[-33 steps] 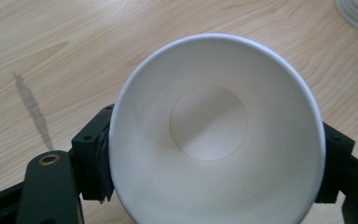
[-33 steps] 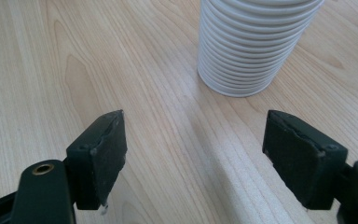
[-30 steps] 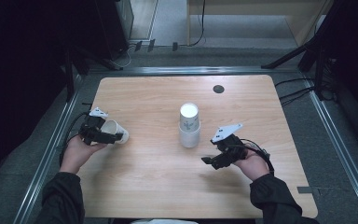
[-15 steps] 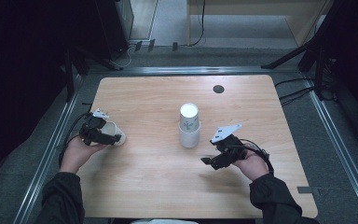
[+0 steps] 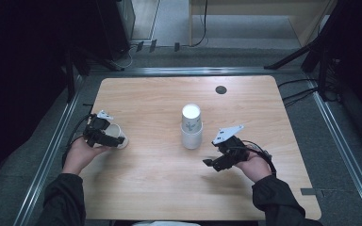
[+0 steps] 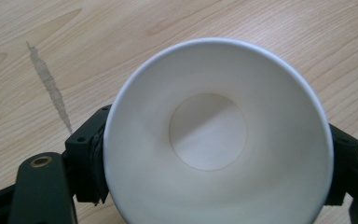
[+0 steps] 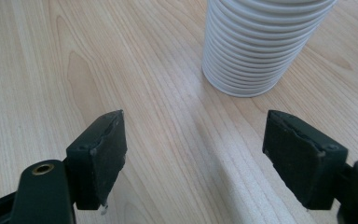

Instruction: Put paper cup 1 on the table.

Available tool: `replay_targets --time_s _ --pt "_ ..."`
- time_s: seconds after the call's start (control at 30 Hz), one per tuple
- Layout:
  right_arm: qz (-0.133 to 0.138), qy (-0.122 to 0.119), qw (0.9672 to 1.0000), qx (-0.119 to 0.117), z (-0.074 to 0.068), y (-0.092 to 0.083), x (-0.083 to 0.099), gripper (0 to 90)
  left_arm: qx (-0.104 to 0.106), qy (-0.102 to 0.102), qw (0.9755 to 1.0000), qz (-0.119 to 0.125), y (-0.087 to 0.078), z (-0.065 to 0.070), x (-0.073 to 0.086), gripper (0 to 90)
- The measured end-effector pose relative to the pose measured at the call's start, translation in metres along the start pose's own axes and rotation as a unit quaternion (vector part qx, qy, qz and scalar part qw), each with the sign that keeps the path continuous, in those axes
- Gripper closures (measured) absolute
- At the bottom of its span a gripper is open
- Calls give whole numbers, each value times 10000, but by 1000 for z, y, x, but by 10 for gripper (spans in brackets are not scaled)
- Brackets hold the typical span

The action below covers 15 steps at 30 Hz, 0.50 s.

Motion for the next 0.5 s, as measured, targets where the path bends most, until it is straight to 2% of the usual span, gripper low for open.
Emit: replay_targets --time_s 0.27,0.5 --pt "63 -32 10000 28 1 0 -2 215 153 -34 9999 55 0 3 -2 136" --pt "176 128 9997 53 5 -2 -4 178 273 -91 9993 249 -9 5 -5 129"
Point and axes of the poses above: each handheld gripper's, and its own axes: y roughly forward along the jaws, x roughly out of its underside, z roughly to its right, the point moved 8 cm from there along y, roughly forward along the jaws, and after that the axes turned 12 degrees about x, right-handed, at the moved point
